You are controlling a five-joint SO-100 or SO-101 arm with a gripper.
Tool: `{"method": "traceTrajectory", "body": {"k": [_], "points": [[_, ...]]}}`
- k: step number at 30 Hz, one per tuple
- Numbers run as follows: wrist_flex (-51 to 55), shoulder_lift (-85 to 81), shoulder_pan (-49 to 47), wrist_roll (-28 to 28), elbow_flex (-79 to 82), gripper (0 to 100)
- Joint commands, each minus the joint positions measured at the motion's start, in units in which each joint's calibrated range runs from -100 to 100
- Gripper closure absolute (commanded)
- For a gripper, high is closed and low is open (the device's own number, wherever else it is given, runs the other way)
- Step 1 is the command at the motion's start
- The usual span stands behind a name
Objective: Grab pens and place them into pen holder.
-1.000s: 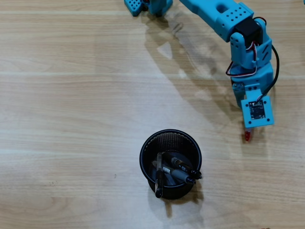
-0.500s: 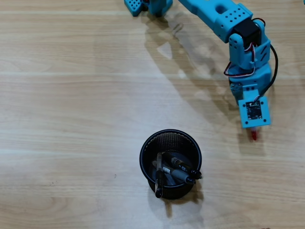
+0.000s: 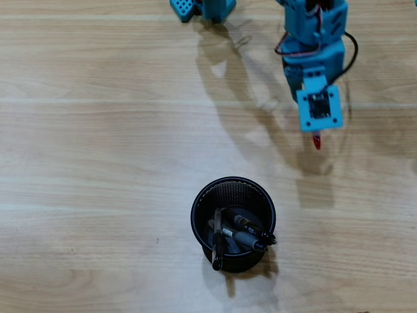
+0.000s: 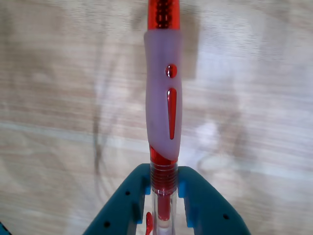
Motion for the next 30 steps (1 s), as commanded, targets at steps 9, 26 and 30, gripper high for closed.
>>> {"method": "traceTrajectory", "body": {"k": [9,26,30], "points": [[-20.4,-42.7,15.1,16.1,34.4,98],[-66.4,-37.0,17.9,22.4,35.2,98],[-67.1,-27.3,18.0,22.3,26.1,98]]}}
